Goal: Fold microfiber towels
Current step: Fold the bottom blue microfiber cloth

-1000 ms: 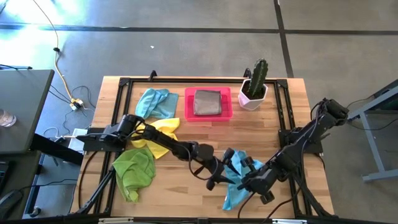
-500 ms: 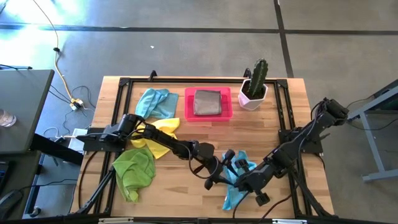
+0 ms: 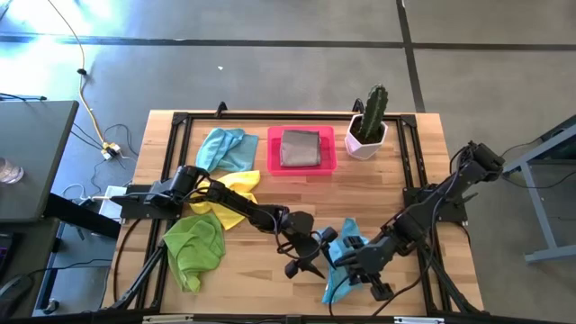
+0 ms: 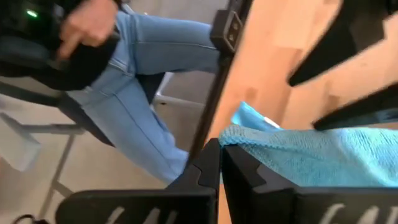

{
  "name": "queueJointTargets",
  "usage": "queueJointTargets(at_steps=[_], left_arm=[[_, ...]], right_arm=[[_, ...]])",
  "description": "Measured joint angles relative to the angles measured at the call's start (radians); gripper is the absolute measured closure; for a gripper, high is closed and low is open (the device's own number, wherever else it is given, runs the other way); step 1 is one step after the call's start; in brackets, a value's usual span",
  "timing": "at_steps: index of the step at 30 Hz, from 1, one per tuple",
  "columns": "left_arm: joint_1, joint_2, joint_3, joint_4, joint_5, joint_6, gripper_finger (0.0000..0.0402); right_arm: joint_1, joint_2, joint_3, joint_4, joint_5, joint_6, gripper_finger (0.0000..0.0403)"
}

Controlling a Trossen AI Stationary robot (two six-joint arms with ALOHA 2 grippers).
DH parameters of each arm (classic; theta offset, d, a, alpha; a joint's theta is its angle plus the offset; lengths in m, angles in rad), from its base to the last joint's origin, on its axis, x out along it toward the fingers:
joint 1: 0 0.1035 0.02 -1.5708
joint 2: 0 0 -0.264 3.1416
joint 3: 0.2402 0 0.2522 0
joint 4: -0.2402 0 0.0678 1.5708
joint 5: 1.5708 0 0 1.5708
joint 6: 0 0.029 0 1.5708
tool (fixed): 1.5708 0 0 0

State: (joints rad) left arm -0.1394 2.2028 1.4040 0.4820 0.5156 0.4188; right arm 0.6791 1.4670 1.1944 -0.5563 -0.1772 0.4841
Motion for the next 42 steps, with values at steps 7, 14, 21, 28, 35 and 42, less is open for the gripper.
queueJointTargets(at_steps=[7, 14, 21, 28, 35, 42], left_arm=[[0.000, -0.003, 0.000, 0.008, -0.034, -0.023, 0.0220], [-0.020, -0.010, 0.000, 0.152, -0.027, -0.075, 0.0220], [-0.047, -0.010, 0.000, 0.245, -0.081, -0.068, 0.0220], [-0.060, -0.010, 0.000, 0.241, -0.158, -0.077, 0.0220], [-0.061, -0.009, 0.000, 0.189, -0.145, -0.145, 0.0220], [-0.063, -0.008, 0.000, 0.016, -0.145, -0.158, 0.0220]], right_arm=[[0.041, 0.000, 0.067, 0.007, -0.040, 0.115, 0.0403], [0.071, 0.000, 0.069, -0.059, -0.033, 0.310, 0.0403], [0.069, 0.000, 0.069, -0.106, 0.014, 0.240, 0.0403], [0.020, 0.000, 0.069, -0.106, 0.041, 0.076, 0.0403], [-0.021, 0.000, 0.069, -0.107, 0.050, -0.043, 0.0403], [-0.025, 0.000, 0.068, -0.107, 0.064, -0.119, 0.0403]])
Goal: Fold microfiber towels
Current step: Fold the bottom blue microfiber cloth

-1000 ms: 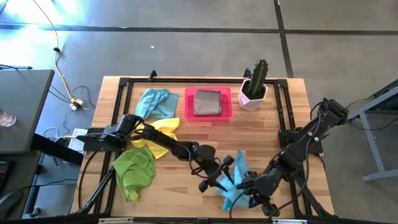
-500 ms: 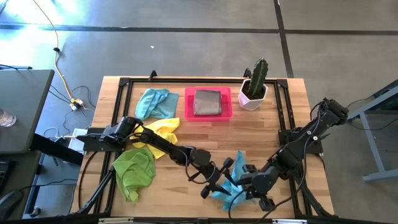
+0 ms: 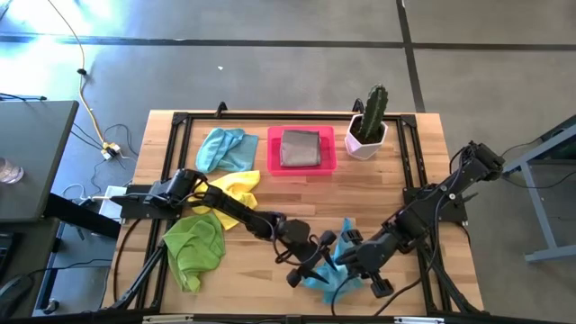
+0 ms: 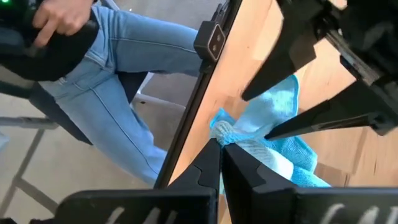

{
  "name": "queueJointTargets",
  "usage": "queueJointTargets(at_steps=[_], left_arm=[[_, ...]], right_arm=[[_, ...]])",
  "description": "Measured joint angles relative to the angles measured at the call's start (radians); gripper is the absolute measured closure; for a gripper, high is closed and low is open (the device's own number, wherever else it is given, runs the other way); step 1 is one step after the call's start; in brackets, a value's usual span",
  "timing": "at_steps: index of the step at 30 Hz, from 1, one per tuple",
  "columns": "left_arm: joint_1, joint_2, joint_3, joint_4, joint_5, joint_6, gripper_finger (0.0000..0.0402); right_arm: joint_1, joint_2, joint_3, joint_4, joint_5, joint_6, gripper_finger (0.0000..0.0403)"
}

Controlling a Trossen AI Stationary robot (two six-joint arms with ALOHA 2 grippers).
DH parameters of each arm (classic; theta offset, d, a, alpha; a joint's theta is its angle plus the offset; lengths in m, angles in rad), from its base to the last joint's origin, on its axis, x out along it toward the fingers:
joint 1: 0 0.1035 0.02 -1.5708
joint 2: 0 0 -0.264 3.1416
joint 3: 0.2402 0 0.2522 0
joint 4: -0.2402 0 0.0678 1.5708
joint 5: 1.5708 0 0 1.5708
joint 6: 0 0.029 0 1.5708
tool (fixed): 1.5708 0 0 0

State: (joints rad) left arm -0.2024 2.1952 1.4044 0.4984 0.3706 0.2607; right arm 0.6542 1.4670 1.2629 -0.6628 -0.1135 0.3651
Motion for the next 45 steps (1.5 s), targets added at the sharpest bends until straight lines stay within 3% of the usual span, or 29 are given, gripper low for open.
queueJointTargets(at_steps=[7, 13, 28, 33, 41, 45], left_arm=[[-0.005, 0.000, 0.000, -0.181, 0.004, -0.128, 0.0220], [-0.015, 0.000, 0.000, -0.300, 0.008, -0.287, 0.0230], [-0.035, 0.000, 0.000, -0.413, 0.000, -0.613, 0.0350], [-0.039, 0.000, 0.000, -0.453, 0.001, -0.663, 0.0395], [-0.043, -0.050, 0.000, -0.698, -0.003, -0.700, 0.0400], [-0.032, -0.124, 0.001, -0.859, -0.077, -0.655, 0.0401]], right_arm=[[0.000, 0.000, 0.000, -0.026, 0.005, -0.009, 0.0403], [0.000, 0.000, 0.000, -0.073, 0.069, -0.034, 0.0403], [0.001, 0.000, 0.000, -0.079, 0.093, -0.034, 0.0403], [0.001, 0.000, 0.000, -0.079, 0.111, -0.034, 0.0403], [0.001, 0.000, -0.001, -0.136, 0.218, -0.034, 0.0403], [0.001, 0.000, -0.001, -0.211, 0.271, -0.034, 0.0403]])
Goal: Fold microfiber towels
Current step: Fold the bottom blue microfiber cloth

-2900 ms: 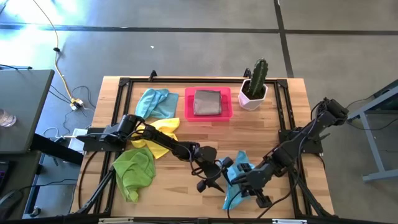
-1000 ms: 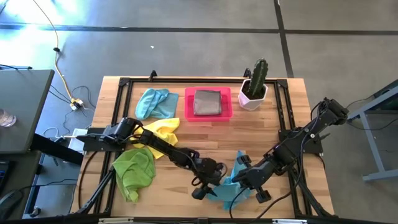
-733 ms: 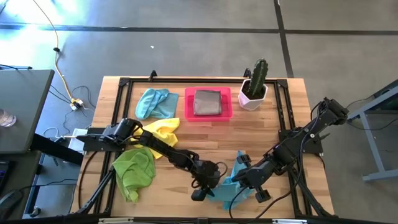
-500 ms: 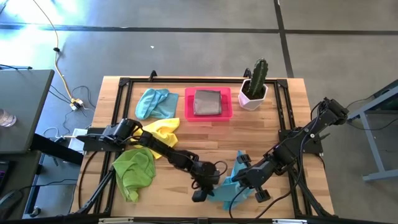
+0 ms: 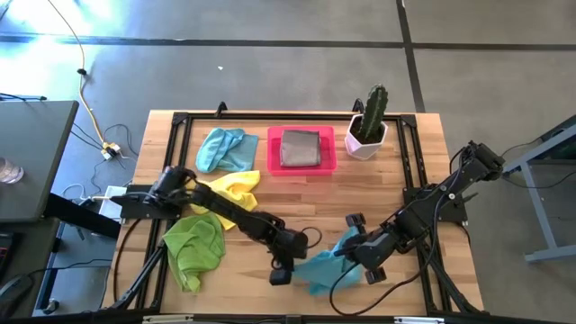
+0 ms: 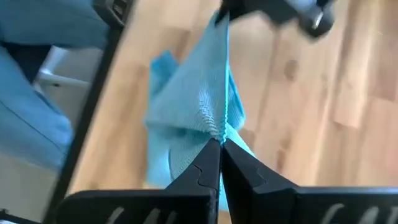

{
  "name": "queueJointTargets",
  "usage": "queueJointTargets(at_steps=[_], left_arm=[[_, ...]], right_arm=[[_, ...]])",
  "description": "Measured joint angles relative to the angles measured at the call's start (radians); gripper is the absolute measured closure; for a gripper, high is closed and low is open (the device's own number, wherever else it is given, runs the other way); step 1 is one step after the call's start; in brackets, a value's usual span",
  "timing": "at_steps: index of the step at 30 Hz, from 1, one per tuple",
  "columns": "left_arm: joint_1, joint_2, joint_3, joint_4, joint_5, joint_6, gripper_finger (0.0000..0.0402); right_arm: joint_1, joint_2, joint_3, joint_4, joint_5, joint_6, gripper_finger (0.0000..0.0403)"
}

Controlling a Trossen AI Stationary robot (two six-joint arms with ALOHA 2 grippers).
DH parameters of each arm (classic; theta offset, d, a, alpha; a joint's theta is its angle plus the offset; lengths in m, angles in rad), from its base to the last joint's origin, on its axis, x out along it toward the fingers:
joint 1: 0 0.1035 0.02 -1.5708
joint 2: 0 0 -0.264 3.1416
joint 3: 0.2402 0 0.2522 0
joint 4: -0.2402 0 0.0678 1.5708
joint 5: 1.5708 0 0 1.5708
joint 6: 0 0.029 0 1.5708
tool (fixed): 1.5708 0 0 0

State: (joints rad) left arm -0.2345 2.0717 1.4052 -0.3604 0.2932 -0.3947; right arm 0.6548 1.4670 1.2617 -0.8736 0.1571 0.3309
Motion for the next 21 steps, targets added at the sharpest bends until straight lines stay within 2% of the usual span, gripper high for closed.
queueJointTargets(at_steps=[3, 6, 10, 13, 15, 21], left_arm=[[0.017, -0.083, 0.000, -0.102, -0.094, 0.040, 0.0401], [0.035, -0.172, -0.001, -0.197, -0.230, 0.088, 0.0401], [0.059, -0.298, -0.001, -0.311, -0.457, 0.262, 0.0401], [0.072, -0.385, -0.001, -0.337, -0.628, 0.370, 0.0401], [0.083, -0.437, -0.001, -0.343, -0.694, 0.415, 0.0401], [0.128, -0.522, -0.001, -0.375, -0.806, 0.503, 0.0401]], right_arm=[[-0.007, 0.000, 0.000, -0.045, 0.036, -0.005, 0.0403], [-0.023, 0.000, 0.000, -0.078, 0.093, -0.047, 0.0403], [-0.055, 0.000, 0.000, -0.107, 0.207, -0.130, 0.0403], [-0.091, 0.000, 0.000, -0.114, 0.275, -0.230, 0.0403], [-0.119, 0.000, 0.000, -0.114, 0.318, -0.294, 0.0403], [-0.194, 0.000, 0.000, -0.173, 0.438, -0.405, 0.0403]])
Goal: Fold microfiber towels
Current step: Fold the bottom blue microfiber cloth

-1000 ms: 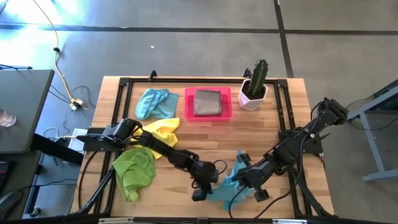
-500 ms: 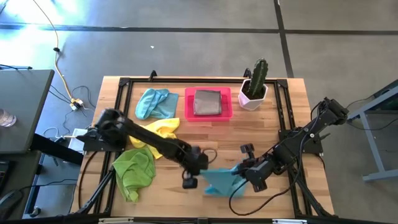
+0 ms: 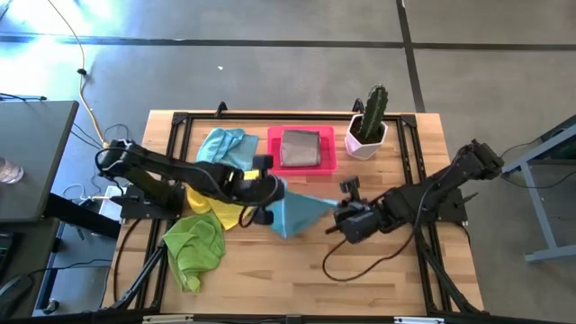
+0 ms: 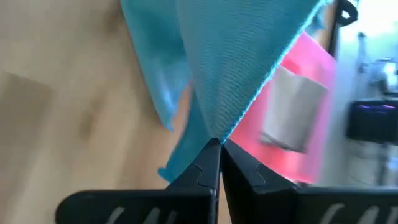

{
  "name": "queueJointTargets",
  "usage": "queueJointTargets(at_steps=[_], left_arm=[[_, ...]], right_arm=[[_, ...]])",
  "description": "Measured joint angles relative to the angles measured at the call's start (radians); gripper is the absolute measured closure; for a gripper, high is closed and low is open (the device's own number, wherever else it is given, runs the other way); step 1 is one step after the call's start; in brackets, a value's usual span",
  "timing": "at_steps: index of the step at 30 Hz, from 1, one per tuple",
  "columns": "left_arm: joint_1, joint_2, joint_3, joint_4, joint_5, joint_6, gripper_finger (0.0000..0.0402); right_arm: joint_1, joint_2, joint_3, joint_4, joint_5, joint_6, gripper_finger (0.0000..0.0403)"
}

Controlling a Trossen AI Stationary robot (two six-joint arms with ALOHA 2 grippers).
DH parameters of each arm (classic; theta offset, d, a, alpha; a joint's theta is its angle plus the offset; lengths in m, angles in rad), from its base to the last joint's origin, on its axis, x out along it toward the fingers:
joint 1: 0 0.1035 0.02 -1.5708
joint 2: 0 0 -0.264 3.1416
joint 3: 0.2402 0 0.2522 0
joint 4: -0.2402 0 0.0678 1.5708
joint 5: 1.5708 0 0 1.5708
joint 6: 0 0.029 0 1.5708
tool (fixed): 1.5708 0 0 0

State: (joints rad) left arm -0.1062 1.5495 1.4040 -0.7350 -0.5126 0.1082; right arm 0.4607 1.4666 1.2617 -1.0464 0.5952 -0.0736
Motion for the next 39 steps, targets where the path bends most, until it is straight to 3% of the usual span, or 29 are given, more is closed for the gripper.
queueJointTargets(at_steps=[9, 12, 19, 29, 32, 39], left_arm=[[0.034, -0.010, 0.033, -0.002, -0.327, 0.209, 0.0401], [0.034, -0.010, 0.076, -0.003, -0.418, 0.240, 0.0402], [0.034, -0.011, 0.182, -0.001, -0.492, 0.350, 0.0402], [0.004, -0.011, 0.282, -0.029, -0.497, 0.392, 0.0401], [-0.006, -0.011, 0.299, -0.030, -0.494, 0.325, 0.0401], [-0.013, -0.011, 0.302, -0.114, -0.474, 0.159, 0.0401]], right_arm=[[-0.060, -0.003, 0.041, -0.046, 0.342, -0.183, 0.0403], [-0.062, -0.003, 0.109, -0.064, 0.402, -0.242, 0.0403], [-0.081, -0.004, 0.273, -0.104, 0.404, -0.277, 0.0403], [-0.095, -0.004, 0.468, -0.225, 0.369, -0.312, 0.0403], [-0.095, -0.004, 0.501, -0.268, 0.312, -0.302, 0.0403], [-0.105, 0.002, 0.507, -0.345, 0.312, -0.305, 0.0403]])
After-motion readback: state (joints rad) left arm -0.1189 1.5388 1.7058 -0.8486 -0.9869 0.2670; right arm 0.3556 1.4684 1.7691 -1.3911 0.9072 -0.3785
